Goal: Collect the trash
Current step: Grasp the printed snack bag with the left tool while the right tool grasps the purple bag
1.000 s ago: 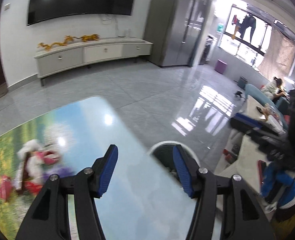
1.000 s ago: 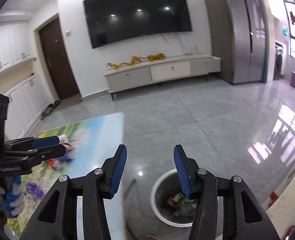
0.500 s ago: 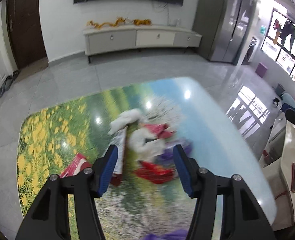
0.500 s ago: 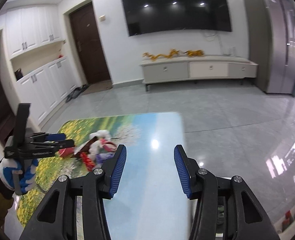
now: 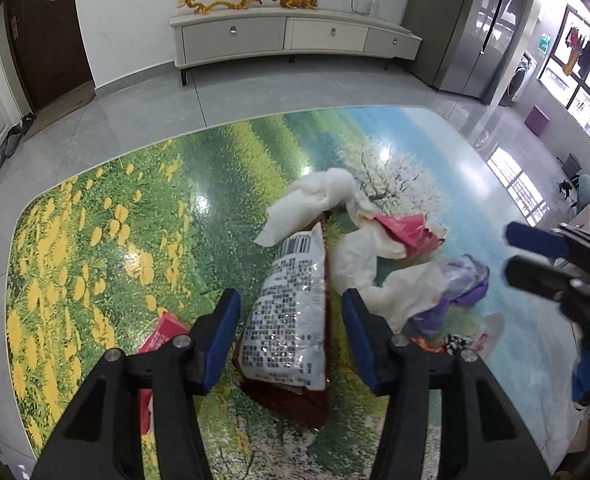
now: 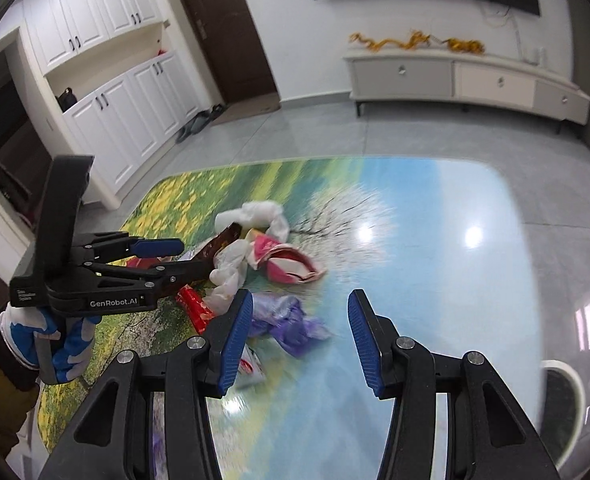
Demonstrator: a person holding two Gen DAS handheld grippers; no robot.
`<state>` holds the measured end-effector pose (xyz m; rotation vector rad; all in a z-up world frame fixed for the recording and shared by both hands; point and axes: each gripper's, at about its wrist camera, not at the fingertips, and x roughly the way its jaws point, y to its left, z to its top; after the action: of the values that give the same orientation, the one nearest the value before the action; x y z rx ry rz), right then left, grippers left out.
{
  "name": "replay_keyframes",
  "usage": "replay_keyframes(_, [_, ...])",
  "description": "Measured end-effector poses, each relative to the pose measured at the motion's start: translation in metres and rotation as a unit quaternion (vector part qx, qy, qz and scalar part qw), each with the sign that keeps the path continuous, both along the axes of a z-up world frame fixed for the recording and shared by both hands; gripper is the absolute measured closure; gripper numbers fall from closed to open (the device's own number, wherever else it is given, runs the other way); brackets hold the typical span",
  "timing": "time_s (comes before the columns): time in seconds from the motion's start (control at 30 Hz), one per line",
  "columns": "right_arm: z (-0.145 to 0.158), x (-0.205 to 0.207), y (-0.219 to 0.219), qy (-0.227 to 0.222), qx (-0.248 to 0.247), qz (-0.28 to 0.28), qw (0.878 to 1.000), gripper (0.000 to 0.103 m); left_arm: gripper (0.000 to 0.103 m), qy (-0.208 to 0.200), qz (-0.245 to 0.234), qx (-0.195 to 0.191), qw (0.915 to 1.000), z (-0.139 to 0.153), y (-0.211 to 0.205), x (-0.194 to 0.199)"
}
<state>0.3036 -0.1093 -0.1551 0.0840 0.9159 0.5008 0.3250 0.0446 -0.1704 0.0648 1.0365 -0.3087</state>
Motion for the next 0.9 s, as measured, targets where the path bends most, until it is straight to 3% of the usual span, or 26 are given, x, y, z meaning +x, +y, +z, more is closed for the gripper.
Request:
replay_keyframes(0.27, [-0.031,0.002,0.016,0.032,0.007,0.028,0.999,0.056,0.066,0.003,-0.013,0.001,0.9999,-0.005,-0.004,-0.007])
replay_keyframes(0.33, [-0.031,-0.003,0.016,0.034,0.008,0.035,0.999,0.070,0.073,0.003,-0.012,0.000,0.9999,-0.007,-0.002,-0.011])
replay_keyframes(0.43, [-0.031,-0.012,0.017,0.030,0.003,0.041,0.999,0.078,0.076,0.005,-0.007,-0.005,0.9999,-0.008,0.000,-0.019])
replay_keyframes(0.63, [-0.018,-0.032,0.005,0.019,0.009,0.035,0.999,0.079,0.082,-0.007,-0.008,-0.025,0.9996,0.005,0.007,-0.040])
replay_keyframes(0.9, [0.020,-0.069,-0.021,-0.023,0.030,0.013,0.999,0.079,0.085,-0.048,-0.006,-0.047,0.9977,0.052,0.017,-0.083])
